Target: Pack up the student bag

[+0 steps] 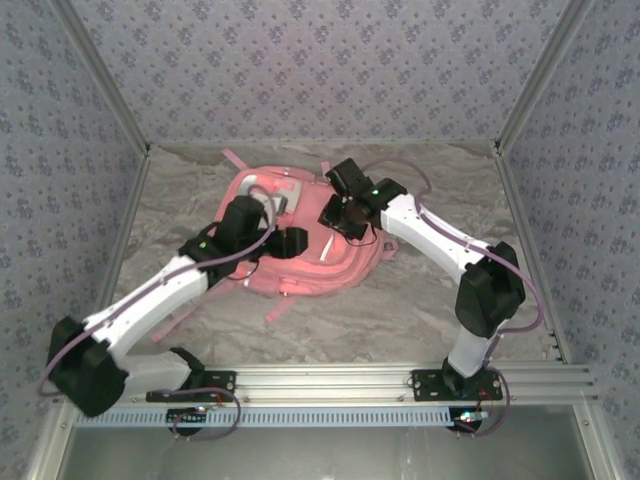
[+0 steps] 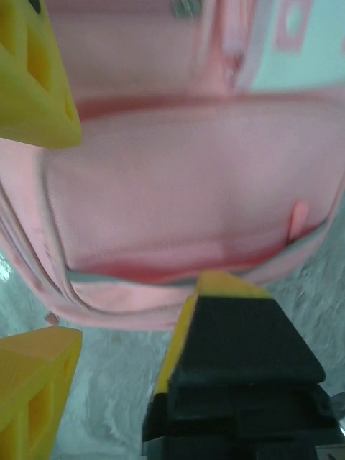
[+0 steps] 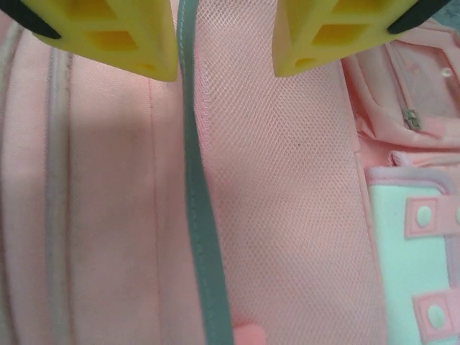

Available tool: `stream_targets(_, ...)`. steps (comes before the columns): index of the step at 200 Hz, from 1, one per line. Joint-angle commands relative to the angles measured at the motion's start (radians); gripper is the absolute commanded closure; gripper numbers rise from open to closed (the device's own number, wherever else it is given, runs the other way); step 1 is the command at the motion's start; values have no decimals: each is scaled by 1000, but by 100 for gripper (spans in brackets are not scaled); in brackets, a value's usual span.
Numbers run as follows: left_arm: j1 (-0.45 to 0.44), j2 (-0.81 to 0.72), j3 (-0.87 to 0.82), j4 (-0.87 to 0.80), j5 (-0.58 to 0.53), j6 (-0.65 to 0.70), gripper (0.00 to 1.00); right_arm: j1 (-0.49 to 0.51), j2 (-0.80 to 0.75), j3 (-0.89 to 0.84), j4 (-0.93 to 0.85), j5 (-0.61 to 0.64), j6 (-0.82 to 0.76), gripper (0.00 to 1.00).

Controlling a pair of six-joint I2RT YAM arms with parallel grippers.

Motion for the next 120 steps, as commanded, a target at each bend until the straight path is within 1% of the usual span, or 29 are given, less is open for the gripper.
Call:
stream_targets(1,6,129,108,-50,160,33,34,-26,-112,-30,3,77,-33,51)
stream_targets(24,14,248,198,-86,205,46,34,-66,-225,-104,2,138,-49,48)
stream_targets(53,15,345,262,-79,268,42,37,-130,-369,-225,13,151,-73,47)
stream_targets(80,9,409,312,-74,324,38,44,-178,-471,-324,16,145,-112,48)
stream_targets(88,2,425,325,-79,334,43,46,-193,-493,-380,15,141,-122,48)
stream_targets(120,-24,480,381,-119,338,60,53,-242,-554,-477,29,108,-155,50)
